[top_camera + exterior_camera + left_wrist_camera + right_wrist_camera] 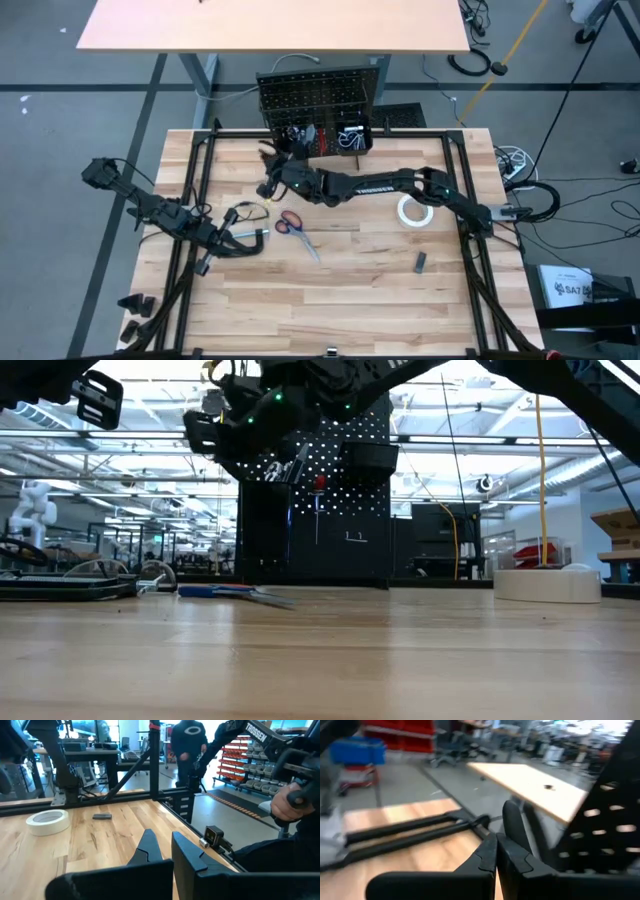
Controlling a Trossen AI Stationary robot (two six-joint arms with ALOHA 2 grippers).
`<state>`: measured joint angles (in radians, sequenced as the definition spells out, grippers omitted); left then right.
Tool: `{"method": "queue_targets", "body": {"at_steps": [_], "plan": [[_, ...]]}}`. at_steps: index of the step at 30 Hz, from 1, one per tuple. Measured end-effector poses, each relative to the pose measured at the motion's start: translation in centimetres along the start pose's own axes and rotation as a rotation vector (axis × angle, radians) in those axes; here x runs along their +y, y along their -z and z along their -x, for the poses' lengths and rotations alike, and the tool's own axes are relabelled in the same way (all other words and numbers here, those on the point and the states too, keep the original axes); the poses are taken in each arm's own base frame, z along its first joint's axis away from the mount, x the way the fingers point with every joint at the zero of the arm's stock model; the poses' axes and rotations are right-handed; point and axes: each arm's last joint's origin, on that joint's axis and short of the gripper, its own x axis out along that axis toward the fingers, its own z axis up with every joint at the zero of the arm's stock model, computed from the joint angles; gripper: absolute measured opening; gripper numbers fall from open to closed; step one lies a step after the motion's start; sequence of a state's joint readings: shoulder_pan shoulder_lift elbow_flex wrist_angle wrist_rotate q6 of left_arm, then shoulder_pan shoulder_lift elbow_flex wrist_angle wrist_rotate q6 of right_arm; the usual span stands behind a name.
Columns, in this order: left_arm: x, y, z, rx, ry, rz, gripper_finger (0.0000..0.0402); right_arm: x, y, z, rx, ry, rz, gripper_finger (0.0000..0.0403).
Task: Hang tools onto peg board
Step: Put the long nose pliers on the left black bin on the peg board
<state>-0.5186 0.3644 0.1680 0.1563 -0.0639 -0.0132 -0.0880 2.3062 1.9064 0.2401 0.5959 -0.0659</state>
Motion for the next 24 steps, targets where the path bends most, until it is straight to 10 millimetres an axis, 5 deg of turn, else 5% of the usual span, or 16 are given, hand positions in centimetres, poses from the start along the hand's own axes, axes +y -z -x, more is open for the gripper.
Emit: {"method": "queue_targets", "body": {"at_steps": [9, 17, 24], "plan": [[0.0, 0.0, 0.0, 0.0, 0.0, 0.005, 0.0, -1.9, -0.4, -0.8, -0.036, 0.204, -0.097, 0.0], [0.0, 0.0, 0.0, 0.001, 0.0, 0.005, 0.0, -2.5, 0.3, -1.3, 0.026, 0.092, -0.181, 0.0], [0.8, 0.0, 0.1, -0.01, -0.261, 0.035, 0.0, 0.6, -0.5, 1.8, 0.079, 0.157, 0.034, 0.0]]}}
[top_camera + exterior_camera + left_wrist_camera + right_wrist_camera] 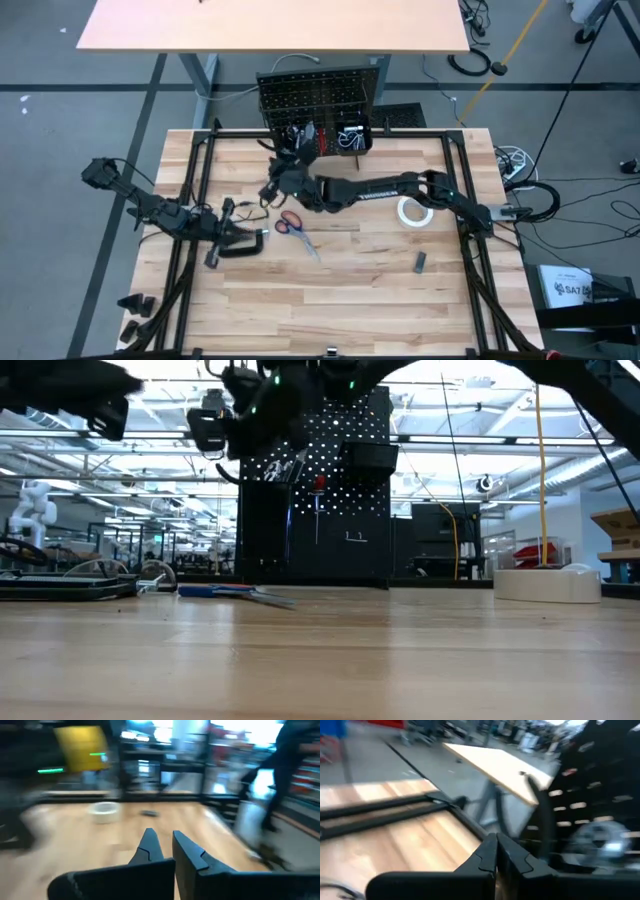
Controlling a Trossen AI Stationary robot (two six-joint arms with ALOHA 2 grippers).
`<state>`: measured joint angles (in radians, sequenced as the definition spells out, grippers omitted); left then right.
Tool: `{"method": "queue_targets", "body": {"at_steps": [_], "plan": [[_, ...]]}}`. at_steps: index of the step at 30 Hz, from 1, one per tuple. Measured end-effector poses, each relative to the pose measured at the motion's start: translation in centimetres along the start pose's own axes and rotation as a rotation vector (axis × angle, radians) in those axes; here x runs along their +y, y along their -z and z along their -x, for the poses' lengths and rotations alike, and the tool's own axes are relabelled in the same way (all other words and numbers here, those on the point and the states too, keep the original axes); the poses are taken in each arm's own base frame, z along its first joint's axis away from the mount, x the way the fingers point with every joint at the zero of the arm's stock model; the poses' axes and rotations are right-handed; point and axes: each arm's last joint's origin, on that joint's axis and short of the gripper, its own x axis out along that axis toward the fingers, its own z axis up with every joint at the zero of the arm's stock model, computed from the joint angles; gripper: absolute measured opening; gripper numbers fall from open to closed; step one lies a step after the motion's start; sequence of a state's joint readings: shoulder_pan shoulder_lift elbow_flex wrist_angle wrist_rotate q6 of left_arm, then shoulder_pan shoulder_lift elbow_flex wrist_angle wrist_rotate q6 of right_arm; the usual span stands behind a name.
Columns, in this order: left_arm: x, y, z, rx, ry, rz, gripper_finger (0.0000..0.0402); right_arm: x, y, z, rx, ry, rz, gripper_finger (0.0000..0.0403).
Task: Hang tools onto peg board
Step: Put the long nose pliers on the left black bin on the peg board
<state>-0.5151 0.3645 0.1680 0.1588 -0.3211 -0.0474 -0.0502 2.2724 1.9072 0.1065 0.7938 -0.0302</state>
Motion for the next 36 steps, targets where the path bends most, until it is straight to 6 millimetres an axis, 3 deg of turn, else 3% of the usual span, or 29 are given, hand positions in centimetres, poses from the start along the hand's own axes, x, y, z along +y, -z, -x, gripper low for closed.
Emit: {"method": "queue_targets", "body": {"at_steps": [7, 12, 16, 21, 27, 31, 36], "plan": [[1.5, -0.2, -0.1, -0.014, -0.247, -0.038, 0.0, 0.8, -2.0, 5.6, 0.072, 0.189, 0.238, 0.0], [3.2, 0.0, -0.2, 0.014, -0.429, -0.082, 0.0, -1.3, -2.5, 10.1, 0.207, 0.232, 0.273, 0.0], [5.2, -0.7, 0.2, -0.003, -0.639, -0.043, 0.0, -4.4, -1.0, 12.7, 0.311, 0.359, 0.246, 0.0], [7.8, -2.6, 0.9, -0.036, -0.727, 0.109, 0.0, -6.8, 1.5, 15.9, 0.352, 0.402, 0.174, 0.0], [11.6, -3.6, 1.3, 0.078, -0.743, 0.251, 0.0, -8.6, 3.4, 16.6, 0.651, 0.142, 0.154, 0.0], [14.3, -2.4, 1.5, 0.122, -0.853, 0.413, 0.0, -8.4, 5.4, 16.1, 0.671, 0.01, 0.149, 0.0], [15.5, -2.3, 1.2, 0.069, -0.821, 0.476, 0.0, -8.5, 6.9, 15.6, 0.664, -0.031, 0.13, 0.0]]}}
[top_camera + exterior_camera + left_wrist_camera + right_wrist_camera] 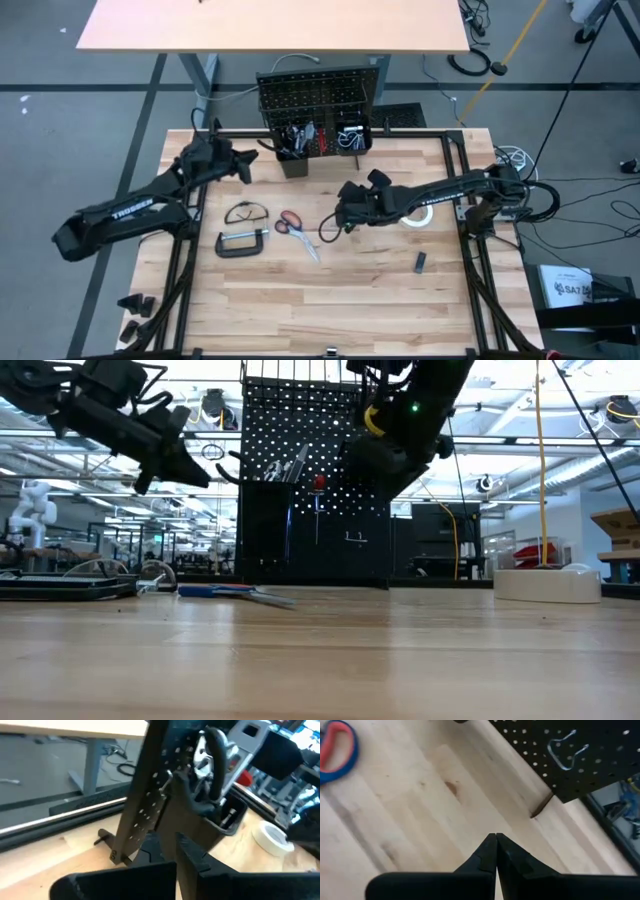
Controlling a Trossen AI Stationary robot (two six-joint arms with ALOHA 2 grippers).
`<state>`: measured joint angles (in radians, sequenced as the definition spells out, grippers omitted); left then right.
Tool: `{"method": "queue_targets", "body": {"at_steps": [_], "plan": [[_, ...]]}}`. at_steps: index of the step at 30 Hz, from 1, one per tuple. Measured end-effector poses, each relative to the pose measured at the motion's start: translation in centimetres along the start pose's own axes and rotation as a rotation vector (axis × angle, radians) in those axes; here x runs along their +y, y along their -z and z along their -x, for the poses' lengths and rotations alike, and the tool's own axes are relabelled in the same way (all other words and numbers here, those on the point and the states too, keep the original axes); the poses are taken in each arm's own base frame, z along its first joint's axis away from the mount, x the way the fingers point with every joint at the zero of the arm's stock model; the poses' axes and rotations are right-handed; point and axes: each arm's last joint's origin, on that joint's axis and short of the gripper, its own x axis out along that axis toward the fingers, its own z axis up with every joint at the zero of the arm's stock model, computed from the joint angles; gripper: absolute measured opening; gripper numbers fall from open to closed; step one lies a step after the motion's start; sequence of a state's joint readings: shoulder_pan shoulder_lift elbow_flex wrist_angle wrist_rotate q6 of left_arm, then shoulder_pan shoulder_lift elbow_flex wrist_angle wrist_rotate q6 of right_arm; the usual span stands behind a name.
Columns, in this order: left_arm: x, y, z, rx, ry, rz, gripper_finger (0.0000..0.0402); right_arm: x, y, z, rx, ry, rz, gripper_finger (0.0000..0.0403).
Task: Hang tools onto peg board
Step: Put the long nose pliers on the left black bin on the peg board
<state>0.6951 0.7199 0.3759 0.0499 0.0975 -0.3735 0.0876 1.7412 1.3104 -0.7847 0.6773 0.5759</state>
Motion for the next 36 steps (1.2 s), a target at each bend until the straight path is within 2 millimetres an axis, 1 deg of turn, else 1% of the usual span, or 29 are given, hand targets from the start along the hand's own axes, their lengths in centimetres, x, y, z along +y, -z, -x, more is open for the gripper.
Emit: {"method": "queue_targets", "body": {"at_steps": [3, 5, 9, 13, 17, 21, 24, 30, 36], "plan": [[0.0, -0.3, -0.4, -0.046, -0.028, 0.012, 0.0, 0.2, 0.1, -0.1, -0.015, -0.011, -0.018, 0.0], [-0.1, -0.5, -0.7, -0.071, -0.016, 0.022, 0.0, 0.4, -0.1, -0.1, -0.034, -0.026, -0.008, 0.0], [-0.4, -0.5, -1.6, -0.076, 0.036, 0.04, 0.0, 0.3, -1.3, 0.0, -0.112, -0.069, 0.008, 0.0], [-0.7, 0.1, -2.7, -0.039, 0.053, 0.047, 0.0, -0.3, -2.7, 1.3, -0.211, -0.126, -0.016, 0.0], [-1.2, 0.0, -3.6, -0.078, 0.098, 0.039, 0.0, -1.3, -3.9, 3.1, -0.308, -0.162, -0.036, 0.0], [-1.6, -0.6, -3.7, -0.138, 0.131, 0.034, 0.0, -2.4, -4.3, 4.5, -0.361, -0.141, -0.064, 0.0], [-1.9, -1.3, -3.7, -0.159, 0.141, 0.032, 0.0, -2.7, -4.3, 5.1, -0.382, -0.098, -0.068, 0.0], [-2.8, -3.6, -4.0, -0.177, 0.142, -0.029, 0.0, -2.7, -4.1, 5.2, -0.385, -0.082, -0.043, 0.0], [-3.2, -4.5, -5.8, -0.154, 0.138, -0.075, 0.0, -2.7, -4.2, 5.2, -0.387, -0.077, -0.038, 0.0]]}}
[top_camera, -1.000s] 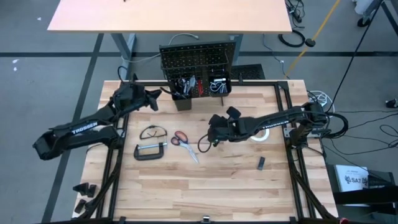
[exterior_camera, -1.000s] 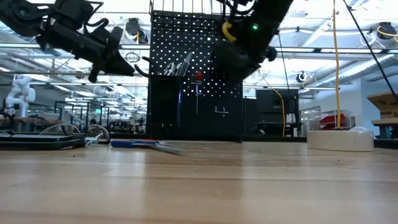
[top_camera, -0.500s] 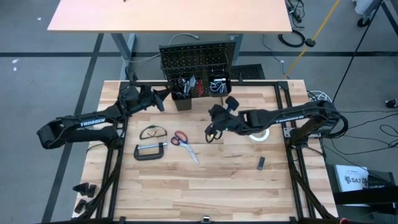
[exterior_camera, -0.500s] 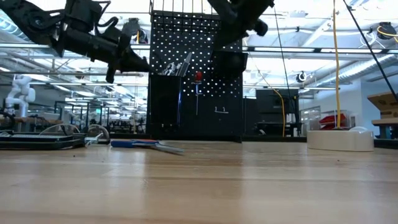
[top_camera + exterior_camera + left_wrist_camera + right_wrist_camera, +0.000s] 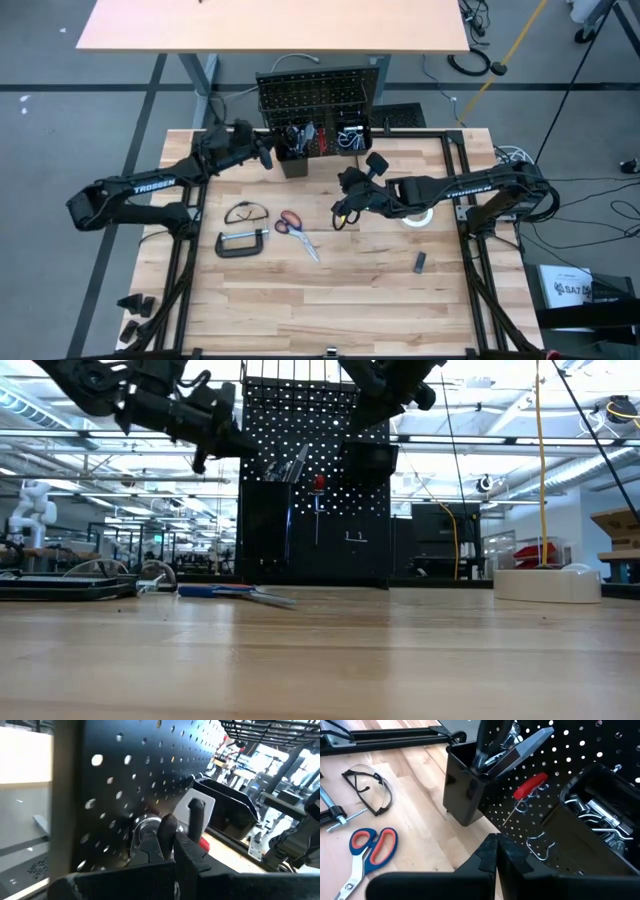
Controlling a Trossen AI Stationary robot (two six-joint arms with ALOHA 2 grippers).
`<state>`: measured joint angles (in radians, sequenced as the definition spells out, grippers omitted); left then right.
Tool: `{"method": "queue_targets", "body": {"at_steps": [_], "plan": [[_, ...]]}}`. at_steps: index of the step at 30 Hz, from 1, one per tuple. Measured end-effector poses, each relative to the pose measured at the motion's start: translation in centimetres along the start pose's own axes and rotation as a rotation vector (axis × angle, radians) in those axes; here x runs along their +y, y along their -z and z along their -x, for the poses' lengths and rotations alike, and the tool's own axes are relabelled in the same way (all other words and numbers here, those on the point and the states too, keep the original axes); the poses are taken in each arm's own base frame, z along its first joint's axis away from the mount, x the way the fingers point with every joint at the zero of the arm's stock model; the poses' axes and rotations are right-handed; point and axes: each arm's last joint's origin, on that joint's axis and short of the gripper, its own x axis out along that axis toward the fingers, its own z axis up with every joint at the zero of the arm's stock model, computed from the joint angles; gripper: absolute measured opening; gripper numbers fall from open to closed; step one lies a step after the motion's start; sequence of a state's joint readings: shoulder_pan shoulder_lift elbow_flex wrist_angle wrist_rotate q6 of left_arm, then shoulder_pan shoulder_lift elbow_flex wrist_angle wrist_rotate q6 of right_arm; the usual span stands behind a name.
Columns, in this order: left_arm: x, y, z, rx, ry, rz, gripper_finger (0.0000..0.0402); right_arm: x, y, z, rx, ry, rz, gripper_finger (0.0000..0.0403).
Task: Hang tools onto peg board
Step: Put the long nose pliers on the left black bin on the peg board
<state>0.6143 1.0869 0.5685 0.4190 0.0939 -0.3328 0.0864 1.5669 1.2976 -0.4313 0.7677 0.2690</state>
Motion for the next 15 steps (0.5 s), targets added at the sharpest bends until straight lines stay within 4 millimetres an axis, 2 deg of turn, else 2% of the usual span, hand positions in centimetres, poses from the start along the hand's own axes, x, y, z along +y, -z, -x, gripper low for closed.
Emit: {"method": "queue_targets", "body": {"at_steps": [6, 15], "plan": [[0.1, 0.6, -1.8, 0.053, 0.066, -0.006, 0.0, 0.0, 0.1, 0.0, 0.006, 0.001, 0.007, 0.0], [0.0, 0.8, -2.0, 0.062, 0.09, -0.129, 0.0, 0.0, 0.1, 0.0, 0.011, -0.001, 0.011, 0.0]]}}
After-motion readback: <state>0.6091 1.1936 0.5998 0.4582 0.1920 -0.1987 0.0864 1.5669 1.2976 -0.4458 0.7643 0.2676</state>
